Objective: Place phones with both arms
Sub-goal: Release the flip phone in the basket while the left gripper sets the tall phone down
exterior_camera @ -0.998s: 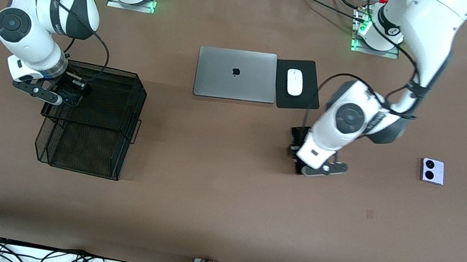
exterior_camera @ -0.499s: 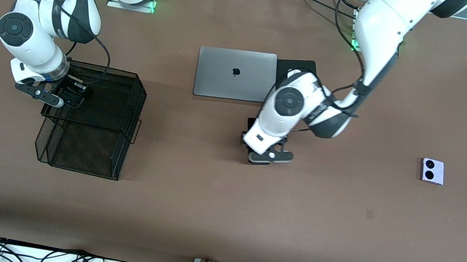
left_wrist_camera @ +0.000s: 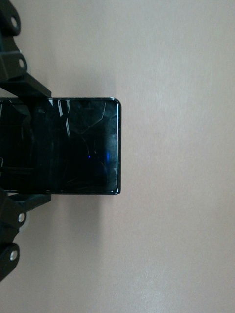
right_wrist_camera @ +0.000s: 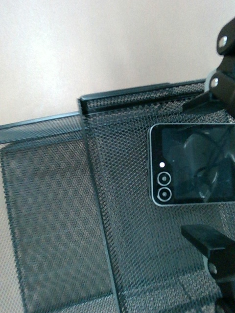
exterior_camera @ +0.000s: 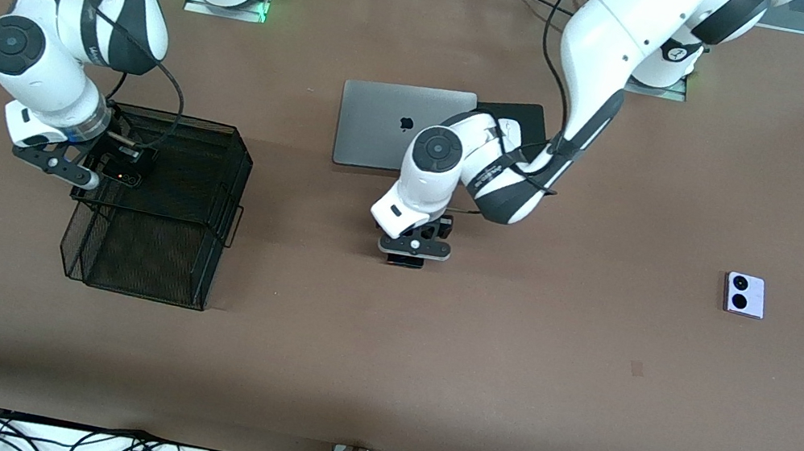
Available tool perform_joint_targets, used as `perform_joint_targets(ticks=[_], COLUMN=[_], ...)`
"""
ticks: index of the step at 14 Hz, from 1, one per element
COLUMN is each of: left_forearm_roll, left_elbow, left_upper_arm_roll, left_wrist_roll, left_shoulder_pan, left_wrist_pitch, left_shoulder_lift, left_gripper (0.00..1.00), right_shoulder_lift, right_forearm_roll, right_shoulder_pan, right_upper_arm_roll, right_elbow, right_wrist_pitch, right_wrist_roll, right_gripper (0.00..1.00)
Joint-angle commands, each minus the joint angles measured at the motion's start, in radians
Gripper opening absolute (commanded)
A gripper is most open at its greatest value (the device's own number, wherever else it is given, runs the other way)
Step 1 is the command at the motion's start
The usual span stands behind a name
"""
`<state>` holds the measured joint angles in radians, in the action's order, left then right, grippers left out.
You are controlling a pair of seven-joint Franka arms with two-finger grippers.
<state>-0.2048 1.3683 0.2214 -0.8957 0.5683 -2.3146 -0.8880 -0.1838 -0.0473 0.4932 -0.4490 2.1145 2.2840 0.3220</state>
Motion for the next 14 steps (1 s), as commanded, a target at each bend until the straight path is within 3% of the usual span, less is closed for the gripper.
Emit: perform_joint_targets(ticks=[1,2,3,7,8,9,10,11,14], left_forearm_roll=[-0.038,-0.039,-0.053,-0.059,-0.058,-0.059,-0.059,-0.059,-0.056], left_elbow=[-0.096,-0.106,-0.109,-0.110,-0.112,-0.113,-0.117,-0.124,-0.133], left_upper_arm_roll=[-0.022,-0.024,-0.025,-0.025,-0.028,-0.030,-0.030,-0.031,-0.039], left_wrist_roll=[0.001,0.001,0.001,-0.005,-0.006,-0.006,-0.008,-0.009,-0.012], left_shoulder_pan=[0.025,0.031,0.036,0.039,0.039,0.039,0.039,0.039,0.036], left_wrist_pitch=[0.023,0.023,0.021,-0.009,-0.017,-0.025,-0.032,-0.034,-0.034], left_shoulder_lift=[-0.055,-0.068,-0.072,-0.078,-0.078,-0.078,-0.078,-0.080,-0.078], left_gripper=[0.10,0.12,0.24,0.24,0.30,0.45,0.84,1.00,1.00], right_shoulder_lift=[0.003,-0.005,-0.011,-0.084,-0.101,-0.105,-0.102,-0.095,-0.092], right_forearm_roll=[0.014,0.015,0.029,0.158,0.158,0.156,0.161,0.165,0.188], right_shoulder_pan=[0.004,0.002,0.001,-0.048,-0.059,-0.071,-0.097,-0.113,-0.136], right_upper_arm_roll=[-0.008,-0.008,-0.008,-0.008,-0.008,-0.008,-0.008,-0.008,-0.017], right_elbow=[-0.121,-0.163,-0.200,-0.414,-0.463,-0.494,-0.517,-0.539,-0.542], right_wrist_pitch=[-0.163,-0.211,-0.256,-0.470,-0.515,-0.541,-0.546,-0.547,-0.560], right_wrist_roll=[-0.029,-0.050,-0.063,-0.170,-0.182,-0.196,-0.231,-0.268,-0.356], right_gripper=[1.00,1.00,0.99,1.00,1.00,1.00,1.00,1.00,1.00])
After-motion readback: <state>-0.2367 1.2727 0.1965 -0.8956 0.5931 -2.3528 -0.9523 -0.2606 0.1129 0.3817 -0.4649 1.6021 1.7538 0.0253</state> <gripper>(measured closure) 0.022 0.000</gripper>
